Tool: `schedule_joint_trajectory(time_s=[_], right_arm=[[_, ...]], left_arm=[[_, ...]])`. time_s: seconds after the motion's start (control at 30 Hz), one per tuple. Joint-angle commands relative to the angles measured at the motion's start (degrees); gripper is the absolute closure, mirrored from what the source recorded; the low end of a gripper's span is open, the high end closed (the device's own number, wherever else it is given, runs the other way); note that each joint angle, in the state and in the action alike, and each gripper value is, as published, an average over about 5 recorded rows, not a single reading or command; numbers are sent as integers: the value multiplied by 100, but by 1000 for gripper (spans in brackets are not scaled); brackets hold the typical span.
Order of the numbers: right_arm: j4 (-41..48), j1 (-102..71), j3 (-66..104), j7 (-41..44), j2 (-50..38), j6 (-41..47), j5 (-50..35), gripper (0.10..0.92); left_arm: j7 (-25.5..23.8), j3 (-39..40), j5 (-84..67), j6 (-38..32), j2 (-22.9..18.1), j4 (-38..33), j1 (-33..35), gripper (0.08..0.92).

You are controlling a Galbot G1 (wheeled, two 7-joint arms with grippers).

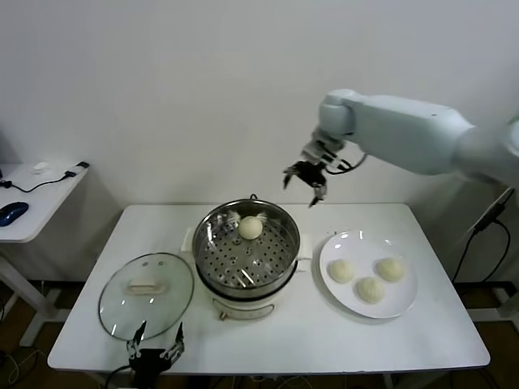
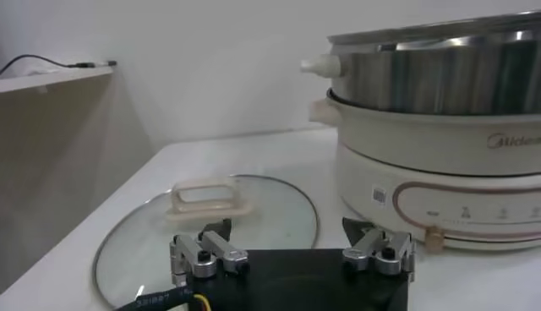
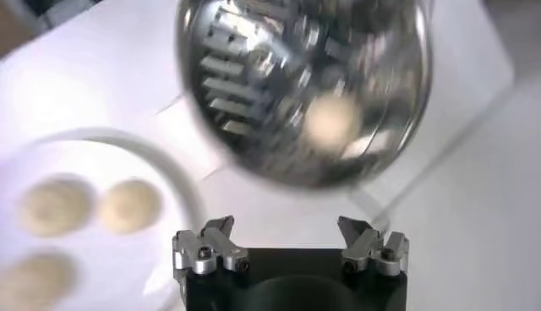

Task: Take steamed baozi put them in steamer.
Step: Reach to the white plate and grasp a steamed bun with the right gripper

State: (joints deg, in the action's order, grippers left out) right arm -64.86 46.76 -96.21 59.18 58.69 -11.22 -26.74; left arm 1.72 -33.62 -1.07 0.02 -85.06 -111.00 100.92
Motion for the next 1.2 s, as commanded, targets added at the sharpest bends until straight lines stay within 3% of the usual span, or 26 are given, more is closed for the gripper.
schedule_joint_trajectory(time_s=[0.03,0.3,0.8,1.2], right_arm=[[-1741,623,-1247,-607,-1809,2222,-797,203],[-2083,-350,-915,-1299,-1852,3049,-818,202],[-528,-2229,479,-1467,-1137,3136,-355,203],[98,-2760,972,-1523,-620,3077,-207,205]], left_arm=[[-2,-3,-10,11,1,-6,-8,177],[-1,-30,-17,14,-26,-8,-10,177],[11,-27,10,-8,-93,-57,105,177],[31,-16,27,-42,-114,-68,192,177]])
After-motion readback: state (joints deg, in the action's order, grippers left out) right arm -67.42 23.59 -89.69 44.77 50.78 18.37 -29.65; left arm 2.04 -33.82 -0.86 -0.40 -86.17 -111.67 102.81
